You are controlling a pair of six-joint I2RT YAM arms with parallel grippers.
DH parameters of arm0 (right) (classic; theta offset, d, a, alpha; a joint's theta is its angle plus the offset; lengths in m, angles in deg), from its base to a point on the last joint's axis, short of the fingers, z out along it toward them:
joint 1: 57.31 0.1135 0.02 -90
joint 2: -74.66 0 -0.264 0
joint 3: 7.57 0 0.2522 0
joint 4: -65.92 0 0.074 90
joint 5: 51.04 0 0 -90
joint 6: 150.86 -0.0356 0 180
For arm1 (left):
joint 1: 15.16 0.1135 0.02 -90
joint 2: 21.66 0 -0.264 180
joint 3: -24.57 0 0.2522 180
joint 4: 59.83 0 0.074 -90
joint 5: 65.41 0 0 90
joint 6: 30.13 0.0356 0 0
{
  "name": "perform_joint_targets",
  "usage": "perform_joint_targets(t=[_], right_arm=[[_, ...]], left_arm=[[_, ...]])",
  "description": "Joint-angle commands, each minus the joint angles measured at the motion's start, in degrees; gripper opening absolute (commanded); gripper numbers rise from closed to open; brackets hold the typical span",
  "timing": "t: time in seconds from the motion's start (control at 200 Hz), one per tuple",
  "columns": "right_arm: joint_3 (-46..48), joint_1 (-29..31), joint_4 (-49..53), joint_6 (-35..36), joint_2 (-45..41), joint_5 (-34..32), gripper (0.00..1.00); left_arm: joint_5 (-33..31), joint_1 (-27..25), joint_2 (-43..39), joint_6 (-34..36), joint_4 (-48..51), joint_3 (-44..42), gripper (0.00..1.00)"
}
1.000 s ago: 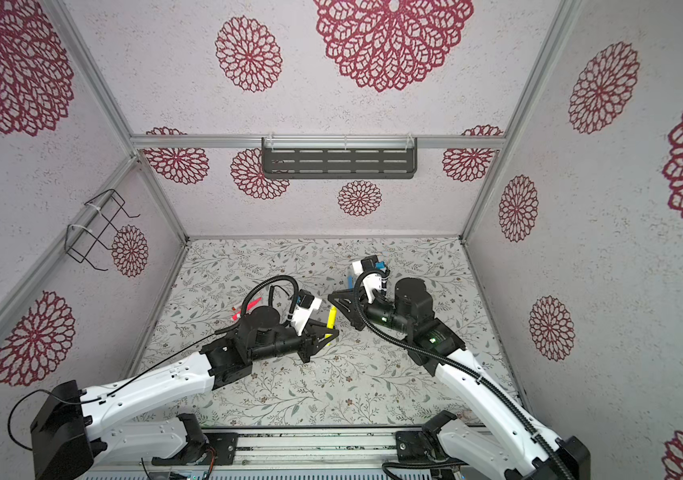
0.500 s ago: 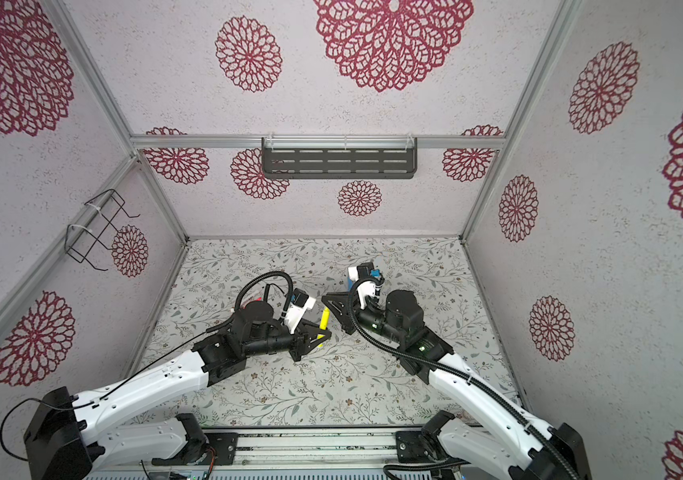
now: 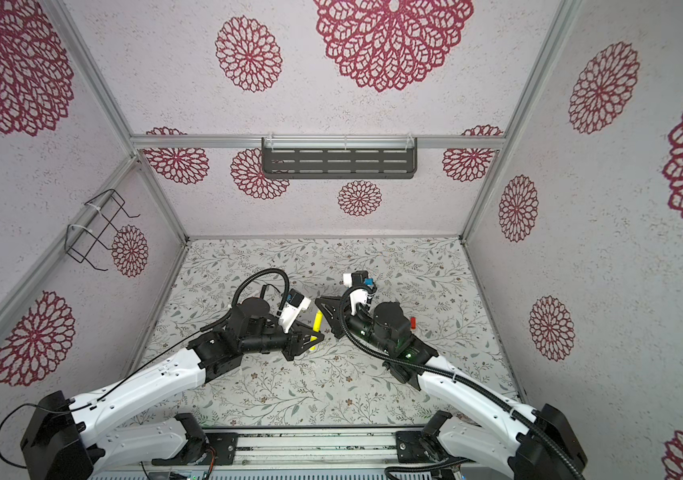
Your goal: Insert the pens into the pen caps
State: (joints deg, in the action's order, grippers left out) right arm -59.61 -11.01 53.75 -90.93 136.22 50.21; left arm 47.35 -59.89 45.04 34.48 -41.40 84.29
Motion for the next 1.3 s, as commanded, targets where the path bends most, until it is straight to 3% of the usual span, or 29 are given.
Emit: perform_joint_targets(t=[0.0, 0.465, 1.291], right_arm=[[6.0, 5.2, 20.0, 2.7, 3.8, 10.4, 0.0], [12.4, 8.7, 17.0, 0.1, 4.6, 9.9, 0.0], [13.0, 14.5, 15.0, -0.8, 7.8, 8.1, 0.0]], left_arm=[[-6.4, 4.6, -5.5, -3.0, -23.6, 3.9, 0.0], [-5.6, 7.3, -7.3, -3.5, -24.2, 3.4, 0.0], [-2.8, 11.7, -6.7, -3.5, -24.4, 7.7, 0.0]])
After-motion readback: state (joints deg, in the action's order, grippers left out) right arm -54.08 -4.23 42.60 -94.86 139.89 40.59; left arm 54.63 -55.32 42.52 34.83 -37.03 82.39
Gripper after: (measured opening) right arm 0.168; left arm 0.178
